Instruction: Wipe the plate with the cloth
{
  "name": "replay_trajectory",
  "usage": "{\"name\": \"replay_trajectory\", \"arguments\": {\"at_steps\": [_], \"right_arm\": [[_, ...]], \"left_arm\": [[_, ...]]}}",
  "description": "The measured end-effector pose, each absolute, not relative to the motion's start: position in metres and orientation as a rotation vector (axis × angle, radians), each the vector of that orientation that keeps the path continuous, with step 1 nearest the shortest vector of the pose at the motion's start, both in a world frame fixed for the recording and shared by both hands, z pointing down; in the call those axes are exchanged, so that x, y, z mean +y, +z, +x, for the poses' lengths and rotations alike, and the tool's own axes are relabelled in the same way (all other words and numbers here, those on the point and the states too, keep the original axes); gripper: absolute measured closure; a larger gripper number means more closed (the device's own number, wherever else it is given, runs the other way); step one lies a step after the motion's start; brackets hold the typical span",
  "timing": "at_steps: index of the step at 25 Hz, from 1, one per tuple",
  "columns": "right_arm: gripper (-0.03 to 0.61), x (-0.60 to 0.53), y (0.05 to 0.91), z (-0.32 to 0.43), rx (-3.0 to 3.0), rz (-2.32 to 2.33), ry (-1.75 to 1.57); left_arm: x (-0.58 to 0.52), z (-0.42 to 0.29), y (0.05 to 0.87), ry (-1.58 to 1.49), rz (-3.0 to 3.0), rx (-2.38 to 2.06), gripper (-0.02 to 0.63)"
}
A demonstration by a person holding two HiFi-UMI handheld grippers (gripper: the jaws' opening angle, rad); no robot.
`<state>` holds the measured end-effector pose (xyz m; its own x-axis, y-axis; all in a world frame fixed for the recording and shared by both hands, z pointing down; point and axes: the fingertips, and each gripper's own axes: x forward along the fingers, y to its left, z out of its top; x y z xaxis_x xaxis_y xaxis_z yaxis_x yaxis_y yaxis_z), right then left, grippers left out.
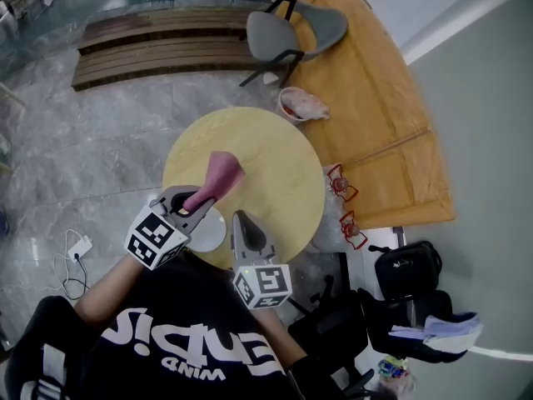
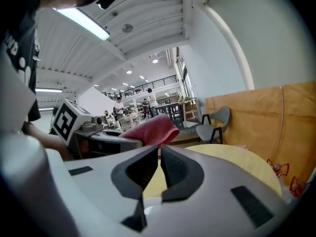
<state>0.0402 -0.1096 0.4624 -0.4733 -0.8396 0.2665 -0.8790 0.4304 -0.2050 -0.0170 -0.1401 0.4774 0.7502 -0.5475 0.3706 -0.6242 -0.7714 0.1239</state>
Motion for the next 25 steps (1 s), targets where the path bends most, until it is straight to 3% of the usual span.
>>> {"name": "replay_trajectory", "arguments": {"at_steps": [25], "right_arm": [[0.557,-0.104,0.452,0.035,-2.586,1.588,0.441]], "left_arm": [[-0.135,-0.020,0.461,0.335,2.774,-1.044,0.563]]}}
